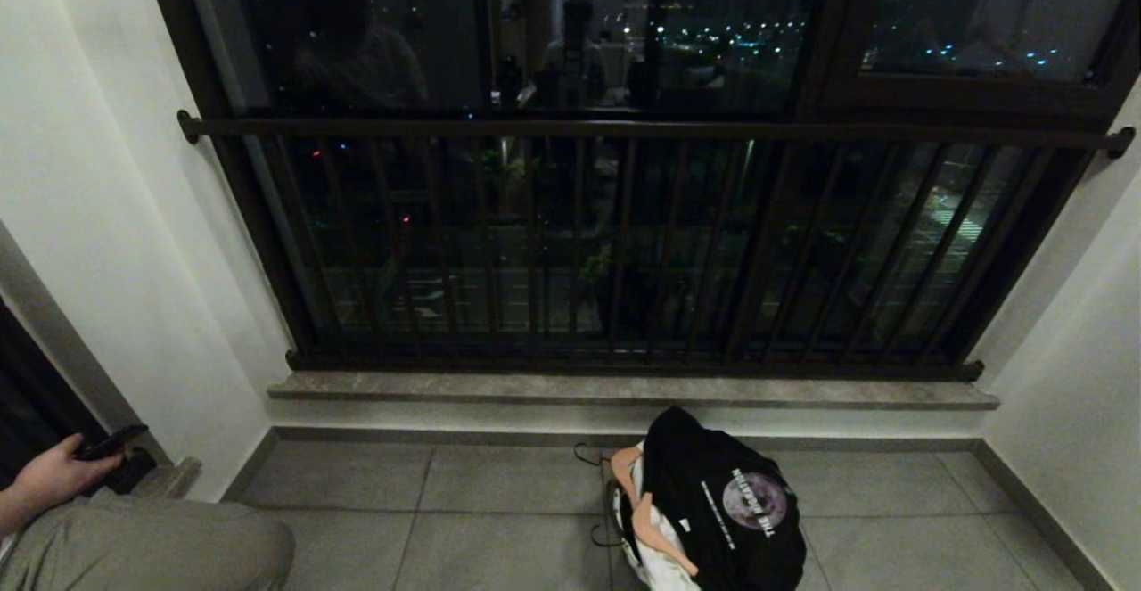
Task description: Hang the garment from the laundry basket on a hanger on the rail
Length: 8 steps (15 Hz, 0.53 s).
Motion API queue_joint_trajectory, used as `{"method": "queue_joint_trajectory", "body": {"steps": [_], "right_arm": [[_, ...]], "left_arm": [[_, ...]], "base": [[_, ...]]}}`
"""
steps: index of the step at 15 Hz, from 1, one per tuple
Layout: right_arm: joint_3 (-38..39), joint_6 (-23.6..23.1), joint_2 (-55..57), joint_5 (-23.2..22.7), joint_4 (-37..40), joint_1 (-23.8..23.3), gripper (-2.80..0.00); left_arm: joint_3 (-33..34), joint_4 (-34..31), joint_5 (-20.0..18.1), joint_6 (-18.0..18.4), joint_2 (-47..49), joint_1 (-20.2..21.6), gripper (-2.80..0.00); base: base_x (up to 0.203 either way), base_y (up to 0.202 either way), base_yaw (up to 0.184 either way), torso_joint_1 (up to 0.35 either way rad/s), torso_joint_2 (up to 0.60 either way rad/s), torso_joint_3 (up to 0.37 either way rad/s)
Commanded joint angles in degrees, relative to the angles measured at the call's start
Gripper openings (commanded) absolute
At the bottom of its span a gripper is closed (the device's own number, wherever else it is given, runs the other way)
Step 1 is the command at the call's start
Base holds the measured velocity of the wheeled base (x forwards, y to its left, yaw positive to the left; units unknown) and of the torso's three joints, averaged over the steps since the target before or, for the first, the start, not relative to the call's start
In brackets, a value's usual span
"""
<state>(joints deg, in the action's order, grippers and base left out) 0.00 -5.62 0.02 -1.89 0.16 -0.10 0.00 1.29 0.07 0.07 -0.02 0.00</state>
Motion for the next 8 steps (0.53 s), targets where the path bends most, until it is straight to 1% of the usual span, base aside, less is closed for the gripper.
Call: {"method": "queue_joint_trajectory", "body": {"steps": [1, 8], "right_arm": [[0.0, -0.1, 0.0, 0.0, 0.0, 0.0, -2.80], [0.0, -0.2, 0.0, 0.0, 0.0, 0.0, -2.80]], "left_arm": [[0.4, 0.0, 0.0, 0.0, 0.0, 0.0, -2.80], [0.4, 0.0, 0.0, -0.1, 0.0, 0.0, -2.80]], "base": [[0.000, 0.000, 0.000, -0.148, 0.32, 0.178], [0.000, 0.000, 0.000, -0.145, 0.34, 0.192]]}}
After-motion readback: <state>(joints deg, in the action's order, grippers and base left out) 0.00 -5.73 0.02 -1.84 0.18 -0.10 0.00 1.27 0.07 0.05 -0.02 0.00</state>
